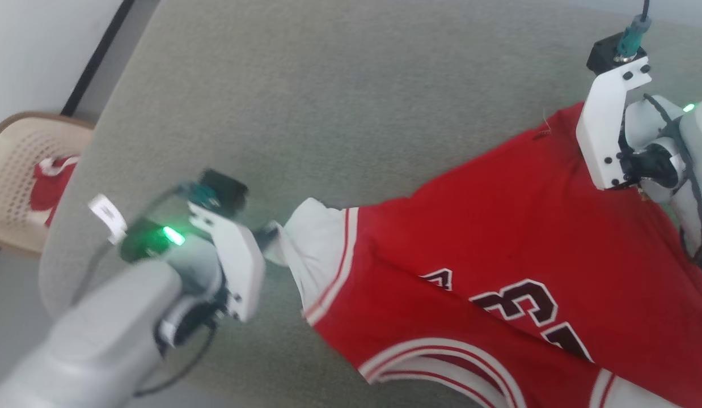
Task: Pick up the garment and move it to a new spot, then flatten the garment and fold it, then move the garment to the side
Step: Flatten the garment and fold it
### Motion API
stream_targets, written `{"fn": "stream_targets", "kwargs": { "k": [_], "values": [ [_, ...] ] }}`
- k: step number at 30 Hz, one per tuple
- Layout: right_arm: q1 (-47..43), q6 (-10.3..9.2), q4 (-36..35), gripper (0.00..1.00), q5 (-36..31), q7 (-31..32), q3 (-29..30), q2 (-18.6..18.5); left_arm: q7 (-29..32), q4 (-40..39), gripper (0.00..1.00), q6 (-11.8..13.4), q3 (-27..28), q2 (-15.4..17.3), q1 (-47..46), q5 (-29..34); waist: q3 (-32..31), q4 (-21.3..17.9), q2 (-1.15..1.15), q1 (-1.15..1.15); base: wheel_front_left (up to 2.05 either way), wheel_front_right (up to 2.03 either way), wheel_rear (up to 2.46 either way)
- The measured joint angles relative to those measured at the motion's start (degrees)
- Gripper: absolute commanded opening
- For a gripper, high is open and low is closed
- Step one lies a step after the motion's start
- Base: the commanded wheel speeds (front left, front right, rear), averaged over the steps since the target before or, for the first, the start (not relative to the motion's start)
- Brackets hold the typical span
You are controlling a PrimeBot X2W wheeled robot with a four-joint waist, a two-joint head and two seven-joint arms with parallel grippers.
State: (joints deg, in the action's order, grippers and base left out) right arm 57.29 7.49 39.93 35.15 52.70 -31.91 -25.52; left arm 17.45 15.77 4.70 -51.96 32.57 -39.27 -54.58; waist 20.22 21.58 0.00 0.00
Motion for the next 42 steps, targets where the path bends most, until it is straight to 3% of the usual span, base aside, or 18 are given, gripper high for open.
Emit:
{"fn": "stream_targets", "kwargs": {
  "k": [13, 20, 32, 36, 42],
  "values": [
    [3.10, 0.00, -9.89, 0.00, 6.28, -5.34, -3.21, -5.98, 9.95, 1.18, 0.00, -0.99, 3.90, 9.26, -16.86, 2.16, -7.17, -9.30, 0.00, 0.00, 0.00, 0.00, 0.00],
    [3.76, 0.00, -15.44, 0.00, 6.97, -5.27, -2.23, -7.22, 12.56, 5.26, 0.00, -2.46, 5.23, 10.31, -24.94, 3.09, -11.17, -14.40, 0.00, 0.00, 0.00, 0.00, 0.00],
    [5.70, 0.00, -17.91, 0.00, 4.99, -6.06, 2.58, -6.46, 11.18, 14.40, 0.00, -6.11, 5.57, 6.99, -35.76, 5.94, -13.91, -19.87, 0.00, 0.00, 0.00, 0.00, 0.00],
    [7.71, 0.01, -15.48, 0.00, 1.77, -9.99, 4.69, -4.99, 6.16, 18.75, 0.00, -7.59, 5.55, 4.66, -40.11, 8.84, -11.80, -20.35, 0.00, 0.00, 0.00, 0.00, 0.00],
    [14.28, 0.01, -9.03, 0.00, -4.72, -19.41, 8.64, -1.85, -4.91, 26.28, 0.00, -7.57, 6.01, 0.97, -49.75, 13.90, -6.56, -20.78, 0.00, 0.00, 0.00, 0.00, 0.00]
  ]
}}
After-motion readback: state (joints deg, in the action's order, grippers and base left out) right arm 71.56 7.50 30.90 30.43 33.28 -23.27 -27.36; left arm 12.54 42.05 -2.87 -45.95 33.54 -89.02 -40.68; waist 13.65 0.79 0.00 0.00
